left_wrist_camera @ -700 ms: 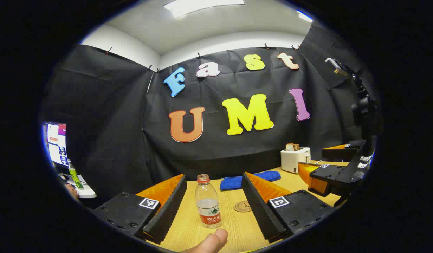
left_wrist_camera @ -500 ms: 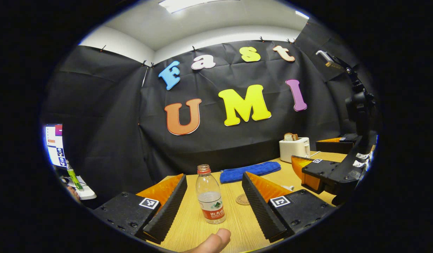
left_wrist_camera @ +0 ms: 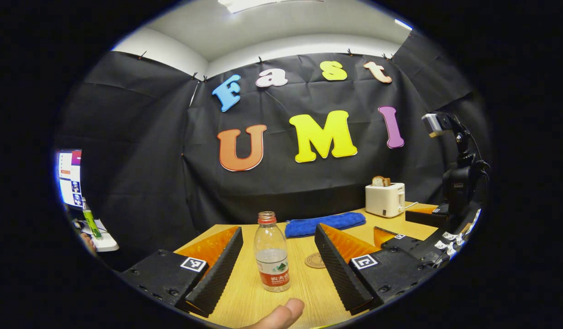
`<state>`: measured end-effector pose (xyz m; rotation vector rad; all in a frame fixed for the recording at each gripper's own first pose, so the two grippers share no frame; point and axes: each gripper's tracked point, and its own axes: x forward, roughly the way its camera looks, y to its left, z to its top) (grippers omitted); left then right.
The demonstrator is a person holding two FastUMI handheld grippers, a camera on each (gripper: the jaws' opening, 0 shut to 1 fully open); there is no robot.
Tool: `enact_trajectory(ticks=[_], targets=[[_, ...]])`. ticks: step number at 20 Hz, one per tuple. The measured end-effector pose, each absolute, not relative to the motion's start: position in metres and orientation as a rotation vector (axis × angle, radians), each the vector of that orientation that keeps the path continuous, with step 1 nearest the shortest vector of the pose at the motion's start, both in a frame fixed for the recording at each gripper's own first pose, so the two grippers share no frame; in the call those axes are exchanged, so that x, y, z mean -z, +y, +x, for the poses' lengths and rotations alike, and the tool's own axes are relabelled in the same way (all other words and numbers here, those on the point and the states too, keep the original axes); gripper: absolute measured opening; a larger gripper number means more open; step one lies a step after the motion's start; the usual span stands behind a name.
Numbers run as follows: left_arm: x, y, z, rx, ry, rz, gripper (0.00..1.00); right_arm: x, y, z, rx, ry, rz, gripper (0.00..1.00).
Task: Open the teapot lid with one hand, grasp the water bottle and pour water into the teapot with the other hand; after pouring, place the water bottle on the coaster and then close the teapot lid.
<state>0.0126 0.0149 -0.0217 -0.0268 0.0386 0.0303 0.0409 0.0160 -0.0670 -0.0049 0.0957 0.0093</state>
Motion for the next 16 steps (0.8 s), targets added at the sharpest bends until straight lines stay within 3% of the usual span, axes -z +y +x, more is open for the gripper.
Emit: enact_trajectory(ticks=[13, 16], targets=[[0.034, 0.013, 0.017, -0.003, 0.100, -0.140, 0.99, 0.110, 0.031, 0.085, -0.055, 0.158, -0.010, 0.93], [0.041, 0.012, 0.018, 0.001, 0.118, -0.148, 0.99, 0.118, 0.035, 0.091, -0.071, 0.182, 0.000, 0.65]])
